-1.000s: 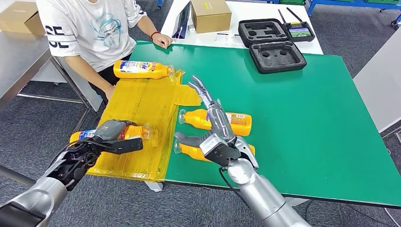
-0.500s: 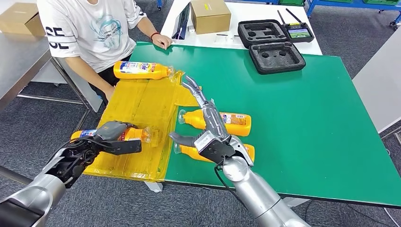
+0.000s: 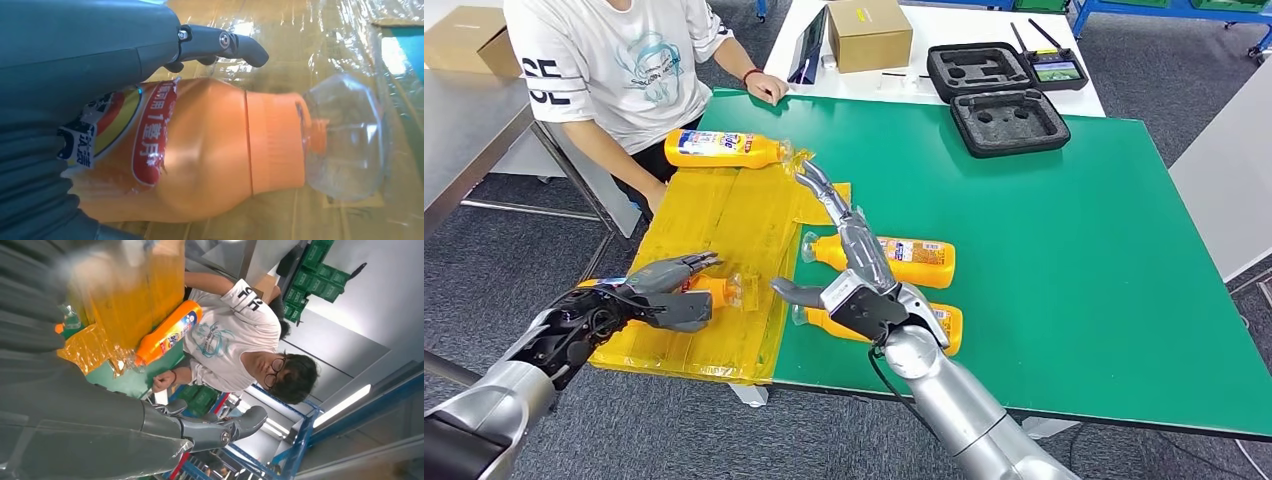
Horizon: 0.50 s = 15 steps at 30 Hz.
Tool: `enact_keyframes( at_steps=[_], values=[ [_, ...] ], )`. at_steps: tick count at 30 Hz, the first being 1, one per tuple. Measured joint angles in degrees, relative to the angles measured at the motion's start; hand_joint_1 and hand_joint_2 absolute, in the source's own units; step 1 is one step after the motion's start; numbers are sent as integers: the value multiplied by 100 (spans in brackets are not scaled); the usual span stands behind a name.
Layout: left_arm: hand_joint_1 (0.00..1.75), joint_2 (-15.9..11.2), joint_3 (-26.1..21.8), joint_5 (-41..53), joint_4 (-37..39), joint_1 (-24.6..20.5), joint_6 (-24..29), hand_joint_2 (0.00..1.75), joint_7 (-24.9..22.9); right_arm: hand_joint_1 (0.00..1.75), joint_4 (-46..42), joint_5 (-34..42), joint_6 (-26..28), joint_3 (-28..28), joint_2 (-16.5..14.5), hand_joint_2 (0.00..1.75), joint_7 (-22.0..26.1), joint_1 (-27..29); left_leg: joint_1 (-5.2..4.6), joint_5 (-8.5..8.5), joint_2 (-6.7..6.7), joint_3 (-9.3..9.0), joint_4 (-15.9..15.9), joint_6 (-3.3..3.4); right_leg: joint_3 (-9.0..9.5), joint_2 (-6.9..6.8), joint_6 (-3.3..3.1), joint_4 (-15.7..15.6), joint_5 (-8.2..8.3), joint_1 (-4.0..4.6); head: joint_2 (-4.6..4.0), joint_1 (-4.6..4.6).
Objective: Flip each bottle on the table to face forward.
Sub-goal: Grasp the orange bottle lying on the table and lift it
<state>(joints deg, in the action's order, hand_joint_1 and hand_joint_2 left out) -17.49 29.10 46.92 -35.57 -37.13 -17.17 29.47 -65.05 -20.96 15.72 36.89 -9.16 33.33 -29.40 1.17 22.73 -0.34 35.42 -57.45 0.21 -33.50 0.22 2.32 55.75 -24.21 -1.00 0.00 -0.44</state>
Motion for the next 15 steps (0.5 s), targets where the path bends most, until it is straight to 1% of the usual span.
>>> enact_keyframes(
  at_steps=[8, 11, 13, 15],
  values=[
    [0, -26, -95, -501, -1, 48, -95, 0, 231, 0, 111, -22, 19, -5, -4, 175, -59, 4, -1, 0, 0, -3, 0, 0, 2, 0, 0, 0, 0, -1, 0, 1],
    [0, -19, -186, -810, -31, 88, -117, 0, 423, 0, 142, -65, 30, -10, -4, 175, -88, 9, -1, 0, 1, -5, -1, 0, 1, 0, 0, -1, 0, -1, 0, 0],
    [0, 17, -313, -1061, -108, 183, 125, 0, 641, 0, 150, -102, 28, -21, -3, 175, -106, 27, -1, 0, 2, -6, -1, 0, -2, 0, 0, -1, 0, -1, 0, -1],
    [0, 88, -450, -1216, -210, 319, 593, 0, 799, 0, 151, -135, 18, -33, 2, 175, -109, 55, -1, -1, -4, -1, -2, 1, -8, -3, 0, -1, 0, -1, 0, 0]
  ],
)
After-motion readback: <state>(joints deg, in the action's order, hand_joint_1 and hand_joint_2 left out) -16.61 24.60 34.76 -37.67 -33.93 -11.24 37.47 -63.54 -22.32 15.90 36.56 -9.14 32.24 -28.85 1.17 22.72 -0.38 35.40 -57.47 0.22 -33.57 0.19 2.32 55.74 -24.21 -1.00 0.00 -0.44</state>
